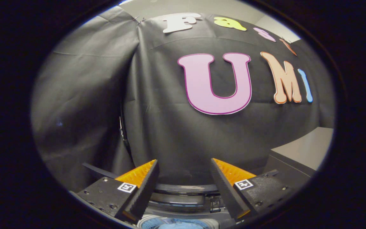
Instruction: Put the clothes into the washing machine and then close the washing machine lid.
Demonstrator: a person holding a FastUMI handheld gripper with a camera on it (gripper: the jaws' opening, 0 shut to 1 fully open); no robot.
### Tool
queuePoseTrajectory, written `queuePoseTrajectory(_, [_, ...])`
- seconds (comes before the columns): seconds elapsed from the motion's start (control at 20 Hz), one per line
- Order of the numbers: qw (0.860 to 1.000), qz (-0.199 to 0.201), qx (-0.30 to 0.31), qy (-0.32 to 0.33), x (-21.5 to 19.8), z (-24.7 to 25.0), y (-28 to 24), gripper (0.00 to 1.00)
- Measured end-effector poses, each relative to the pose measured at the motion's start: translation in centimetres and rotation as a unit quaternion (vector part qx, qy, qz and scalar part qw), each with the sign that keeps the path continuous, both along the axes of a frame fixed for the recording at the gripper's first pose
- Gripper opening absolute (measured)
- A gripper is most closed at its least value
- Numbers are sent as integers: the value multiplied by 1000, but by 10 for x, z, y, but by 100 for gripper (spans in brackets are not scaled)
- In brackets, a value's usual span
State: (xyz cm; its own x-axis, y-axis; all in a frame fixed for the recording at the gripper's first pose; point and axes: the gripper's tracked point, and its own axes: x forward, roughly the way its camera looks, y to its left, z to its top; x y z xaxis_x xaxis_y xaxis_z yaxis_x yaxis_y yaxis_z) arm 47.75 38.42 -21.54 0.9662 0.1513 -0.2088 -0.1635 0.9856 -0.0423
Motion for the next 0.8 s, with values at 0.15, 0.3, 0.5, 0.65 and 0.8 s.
queuePoseTrajectory(0.15, [1000, -1, -1, 0, -2, 1, 0, 97])
queuePoseTrajectory(0.3, [1000, 0, -2, 4, -3, -1, -1, 97])
queuePoseTrajectory(0.5, [1000, -1, -3, 9, -4, -1, -2, 97])
queuePoseTrajectory(0.65, [1000, -2, -3, 9, -9, -1, -3, 97])
queuePoseTrajectory(0.8, [1000, -4, -5, 12, -10, -3, -3, 97])
